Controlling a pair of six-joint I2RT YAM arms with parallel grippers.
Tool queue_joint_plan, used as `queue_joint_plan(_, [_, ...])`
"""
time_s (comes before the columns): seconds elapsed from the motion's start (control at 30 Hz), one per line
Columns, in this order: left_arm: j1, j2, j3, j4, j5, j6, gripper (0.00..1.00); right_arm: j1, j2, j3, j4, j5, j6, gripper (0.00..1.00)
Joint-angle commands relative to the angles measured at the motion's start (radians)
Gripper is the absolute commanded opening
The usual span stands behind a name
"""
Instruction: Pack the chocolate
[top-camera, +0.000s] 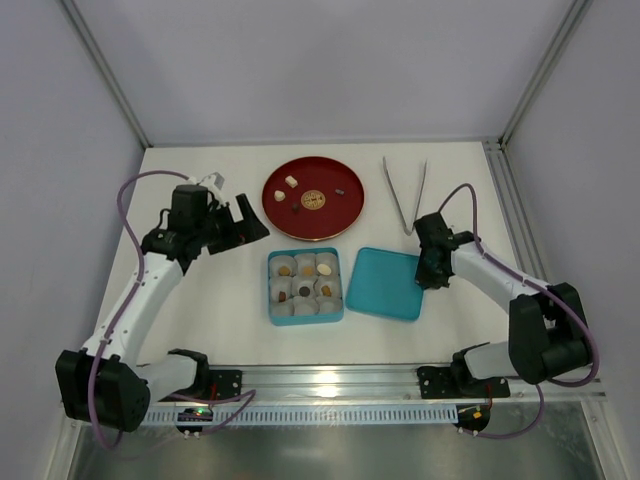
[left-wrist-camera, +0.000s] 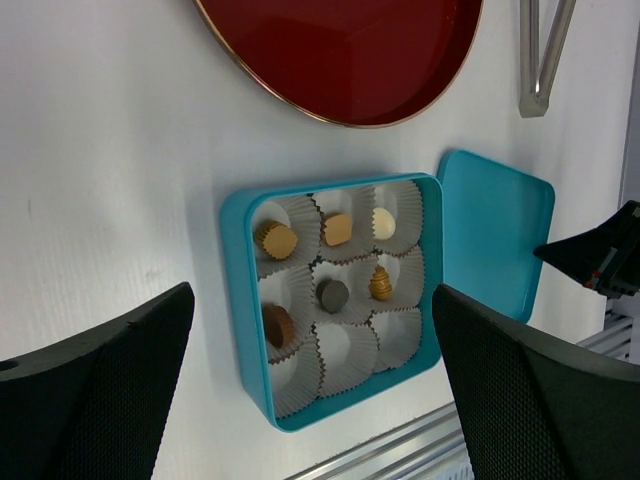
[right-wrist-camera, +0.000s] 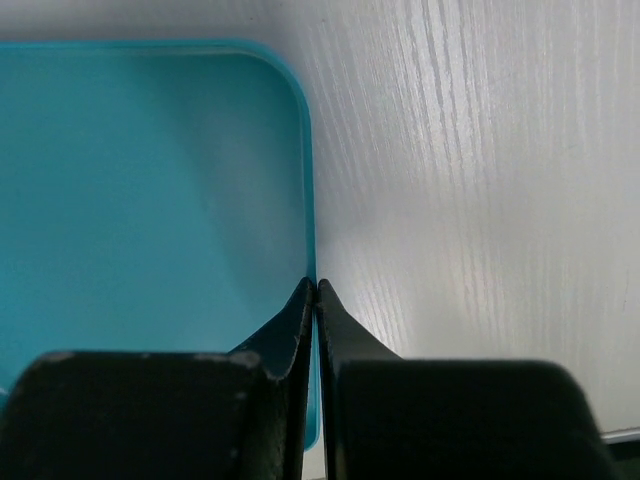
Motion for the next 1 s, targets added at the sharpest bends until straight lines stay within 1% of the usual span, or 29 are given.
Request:
queue_joint_plan(0.0, [-0.018,0.025,0.043,0.046,0.074,-0.037,1.00,0.000,-0.048,0.048,-0.016,-0.002,-0.032,0.04])
queue_joint_plan(0.17, [-0.070,0.066,0.072,0.057,0.056,-0.059,1.00,-0.001,-0.055,0.061,-0.019,-0.016,-0.046,0.04])
queue_joint_plan(0.37, [-0.171,0.145,0.121,0.073,0.022,-0.079,1.00,-0.029,-0.084,0.072,-0.026,-0.037,-0.068,0.04])
queue_joint_plan(0.53, [-0.212,0.204,0.172,0.081,0.035,-0.086,1.00,-0.052,-0.111,0.072,-0.023,-0.062,-0.074,0.04])
queue_joint_plan(0.77, [-0.323,0.315,0.276,0.098,0.062,-0.121,1.00,-0.086,-0.125,0.064,-0.016,-0.088,-0.082,0.04])
queue_joint_plan(0.97, [-0.371,0.427,0.342,0.121,0.088,-0.152,1.00,-0.118,-0.130,0.051,0.004,-0.131,-0.089,0.04])
